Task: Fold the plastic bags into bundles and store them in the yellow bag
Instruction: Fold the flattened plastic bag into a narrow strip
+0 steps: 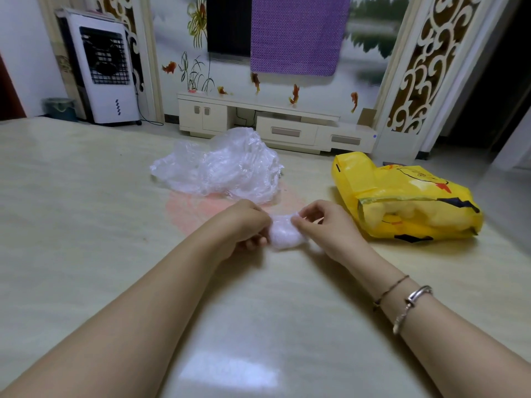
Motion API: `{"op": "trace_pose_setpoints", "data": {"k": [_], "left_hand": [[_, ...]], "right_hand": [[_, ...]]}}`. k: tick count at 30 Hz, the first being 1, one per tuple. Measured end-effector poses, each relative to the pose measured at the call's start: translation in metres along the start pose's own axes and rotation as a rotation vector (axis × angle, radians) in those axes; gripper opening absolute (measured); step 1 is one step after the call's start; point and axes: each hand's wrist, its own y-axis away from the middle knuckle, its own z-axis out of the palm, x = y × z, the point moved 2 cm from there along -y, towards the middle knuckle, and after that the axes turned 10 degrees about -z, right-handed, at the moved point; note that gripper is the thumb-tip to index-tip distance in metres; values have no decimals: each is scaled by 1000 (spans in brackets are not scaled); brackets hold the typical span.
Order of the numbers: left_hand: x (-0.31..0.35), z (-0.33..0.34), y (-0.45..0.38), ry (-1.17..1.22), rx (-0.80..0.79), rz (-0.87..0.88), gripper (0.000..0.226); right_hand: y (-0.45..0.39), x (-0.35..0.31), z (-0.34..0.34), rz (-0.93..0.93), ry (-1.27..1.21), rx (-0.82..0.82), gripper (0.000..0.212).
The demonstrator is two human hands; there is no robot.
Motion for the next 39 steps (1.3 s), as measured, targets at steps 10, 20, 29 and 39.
{"op": "trace_pose_setpoints", "data": {"k": [10, 20, 29, 39], "left_hand": [[2, 4, 5, 6, 82, 95, 17], [33, 27, 19, 79, 142, 278, 25], [62, 103, 5, -121, 121, 349, 39], [63, 126, -14, -41, 210, 492, 18]], "right_hand": [[3, -8, -10, 42, -124, -120, 16], [20, -2, -98, 131, -288, -591, 23], [17, 61, -145, 392, -382, -31, 25], [-2, 52, -94, 314, 31, -103, 30]]}}
